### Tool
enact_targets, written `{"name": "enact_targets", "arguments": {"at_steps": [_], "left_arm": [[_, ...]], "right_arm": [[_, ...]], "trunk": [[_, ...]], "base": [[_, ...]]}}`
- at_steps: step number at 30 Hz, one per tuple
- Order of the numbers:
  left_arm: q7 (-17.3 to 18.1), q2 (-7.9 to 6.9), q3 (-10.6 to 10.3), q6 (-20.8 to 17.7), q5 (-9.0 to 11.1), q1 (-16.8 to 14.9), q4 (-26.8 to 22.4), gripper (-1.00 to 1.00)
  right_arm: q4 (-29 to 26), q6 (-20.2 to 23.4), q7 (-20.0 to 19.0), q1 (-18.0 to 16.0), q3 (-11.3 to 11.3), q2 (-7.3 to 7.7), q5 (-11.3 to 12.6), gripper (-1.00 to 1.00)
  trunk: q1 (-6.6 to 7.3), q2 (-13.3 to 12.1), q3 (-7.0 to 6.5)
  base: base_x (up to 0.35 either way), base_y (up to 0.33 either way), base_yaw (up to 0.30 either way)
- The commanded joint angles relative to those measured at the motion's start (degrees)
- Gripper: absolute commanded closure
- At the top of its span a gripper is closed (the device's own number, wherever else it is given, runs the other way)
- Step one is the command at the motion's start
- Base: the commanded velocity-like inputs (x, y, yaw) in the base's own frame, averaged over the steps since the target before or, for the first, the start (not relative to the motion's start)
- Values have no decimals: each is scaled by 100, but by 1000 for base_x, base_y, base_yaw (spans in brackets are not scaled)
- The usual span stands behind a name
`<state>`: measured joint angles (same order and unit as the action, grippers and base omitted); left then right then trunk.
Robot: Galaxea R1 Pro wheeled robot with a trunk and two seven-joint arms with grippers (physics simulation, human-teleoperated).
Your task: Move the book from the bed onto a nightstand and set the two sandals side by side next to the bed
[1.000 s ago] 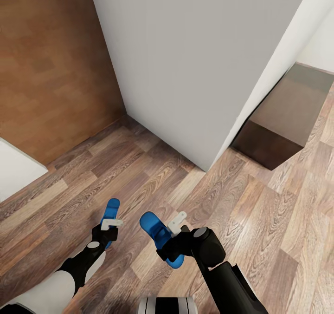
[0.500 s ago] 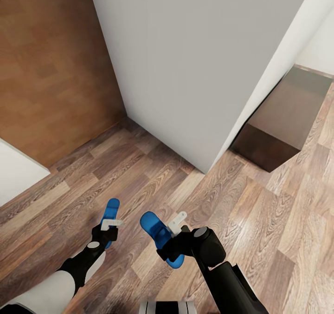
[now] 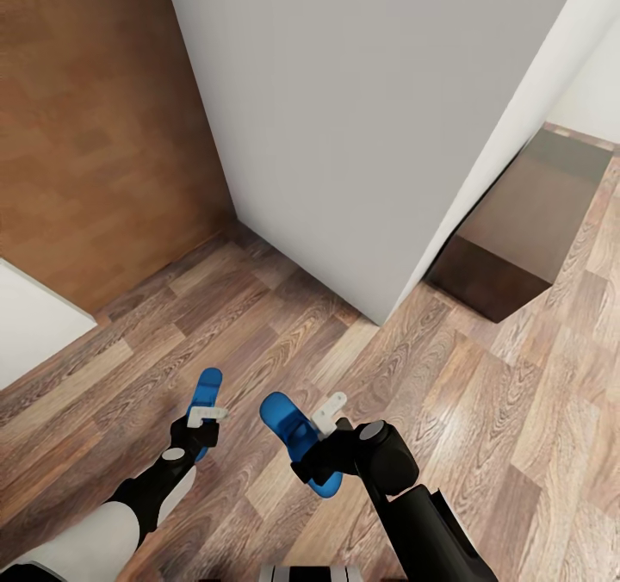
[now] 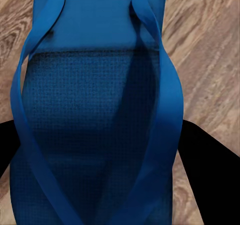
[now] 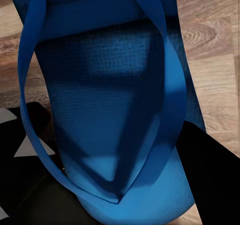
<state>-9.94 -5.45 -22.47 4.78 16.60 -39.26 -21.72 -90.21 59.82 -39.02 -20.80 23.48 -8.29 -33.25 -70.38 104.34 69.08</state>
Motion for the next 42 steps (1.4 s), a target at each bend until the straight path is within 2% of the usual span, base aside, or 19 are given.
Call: {"name": "enact_targets", "arguments": {"at_steps": [1,42], "left_arm": [[-34,-6,-48,18,55,-3,0,100],[-26,0,-69,18,54,-3,39,100]], "right_arm": [[-5,18,-56,-3,-1,-1,-63,100],[2,18,-73,-3,13,2,-67,100]], "trunk": [[23,-40,-15],[923,-1685,-752]], "base": [[0,0,0],[0,0,0]]}}
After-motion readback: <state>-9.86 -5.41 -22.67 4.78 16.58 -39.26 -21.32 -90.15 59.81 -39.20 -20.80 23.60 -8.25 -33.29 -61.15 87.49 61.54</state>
